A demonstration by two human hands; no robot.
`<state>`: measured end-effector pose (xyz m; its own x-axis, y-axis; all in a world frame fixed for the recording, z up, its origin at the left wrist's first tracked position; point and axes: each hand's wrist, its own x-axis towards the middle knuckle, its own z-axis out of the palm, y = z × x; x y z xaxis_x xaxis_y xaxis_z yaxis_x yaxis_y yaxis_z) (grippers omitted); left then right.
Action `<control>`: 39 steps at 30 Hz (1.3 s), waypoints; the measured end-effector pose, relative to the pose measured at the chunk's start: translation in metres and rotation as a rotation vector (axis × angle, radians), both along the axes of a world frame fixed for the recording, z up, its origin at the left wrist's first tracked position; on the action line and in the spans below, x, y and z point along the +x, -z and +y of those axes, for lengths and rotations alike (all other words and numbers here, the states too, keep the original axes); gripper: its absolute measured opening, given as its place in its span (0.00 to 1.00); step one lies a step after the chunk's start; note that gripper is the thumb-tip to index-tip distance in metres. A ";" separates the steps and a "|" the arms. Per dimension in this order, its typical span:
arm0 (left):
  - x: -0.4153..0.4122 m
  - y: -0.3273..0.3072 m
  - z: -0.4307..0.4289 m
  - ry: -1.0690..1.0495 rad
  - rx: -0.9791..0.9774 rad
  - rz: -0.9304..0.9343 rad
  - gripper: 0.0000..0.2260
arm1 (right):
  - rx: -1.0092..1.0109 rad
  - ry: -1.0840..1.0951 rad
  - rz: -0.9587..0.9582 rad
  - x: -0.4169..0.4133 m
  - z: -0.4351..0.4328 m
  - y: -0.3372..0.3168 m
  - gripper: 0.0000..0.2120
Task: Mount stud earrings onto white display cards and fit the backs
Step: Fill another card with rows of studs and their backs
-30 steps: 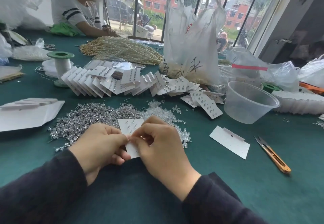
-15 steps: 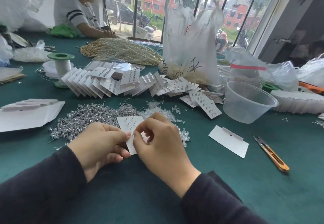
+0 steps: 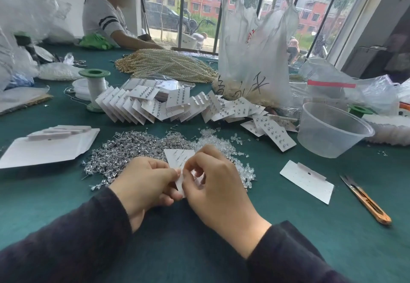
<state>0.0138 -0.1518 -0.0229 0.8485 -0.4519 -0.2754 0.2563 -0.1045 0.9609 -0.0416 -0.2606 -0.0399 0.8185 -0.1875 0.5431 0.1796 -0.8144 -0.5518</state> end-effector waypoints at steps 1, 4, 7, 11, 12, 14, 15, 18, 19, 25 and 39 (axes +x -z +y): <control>0.000 0.001 0.000 0.003 0.001 -0.004 0.12 | -0.005 -0.009 -0.002 0.000 0.000 -0.001 0.04; 0.000 0.001 0.000 0.004 -0.004 -0.015 0.11 | -0.013 -0.033 -0.005 -0.001 0.001 -0.001 0.04; 0.000 0.000 0.000 -0.010 -0.040 -0.044 0.12 | -0.013 -0.028 -0.032 -0.001 -0.001 -0.002 0.04; 0.005 -0.019 0.006 0.121 -0.204 -0.036 0.14 | 0.018 0.034 -0.238 -0.003 -0.010 -0.011 0.04; 0.012 -0.022 0.011 0.128 -0.170 -0.123 0.14 | 0.020 0.052 -0.301 -0.003 -0.012 -0.014 0.04; 0.032 -0.022 0.026 -0.017 0.103 -0.497 0.10 | 0.061 0.084 -0.367 -0.004 -0.018 -0.019 0.03; 0.042 -0.023 0.033 -0.160 0.267 -0.694 0.07 | 0.102 0.102 -0.375 -0.005 -0.020 -0.021 0.03; 0.064 -0.023 0.053 -0.301 0.569 -0.925 0.06 | 0.300 0.143 -0.327 -0.007 -0.024 -0.025 0.07; 0.069 -0.020 0.054 -0.224 0.648 -0.904 0.10 | 0.397 0.147 -0.291 -0.007 -0.024 -0.026 0.08; 0.073 0.006 0.039 -0.154 0.761 -0.958 0.07 | 1.283 -0.080 0.004 -0.009 -0.023 -0.033 0.08; 0.081 0.003 0.039 -0.338 0.630 -0.891 0.07 | 1.647 -0.423 0.285 -0.008 -0.028 -0.030 0.17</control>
<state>0.0943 -0.1126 -0.0261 0.9078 -0.1579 0.3886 -0.3835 -0.6878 0.6163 -0.0497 -0.2887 -0.0098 0.9826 -0.1172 -0.1438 -0.0286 0.6704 -0.7414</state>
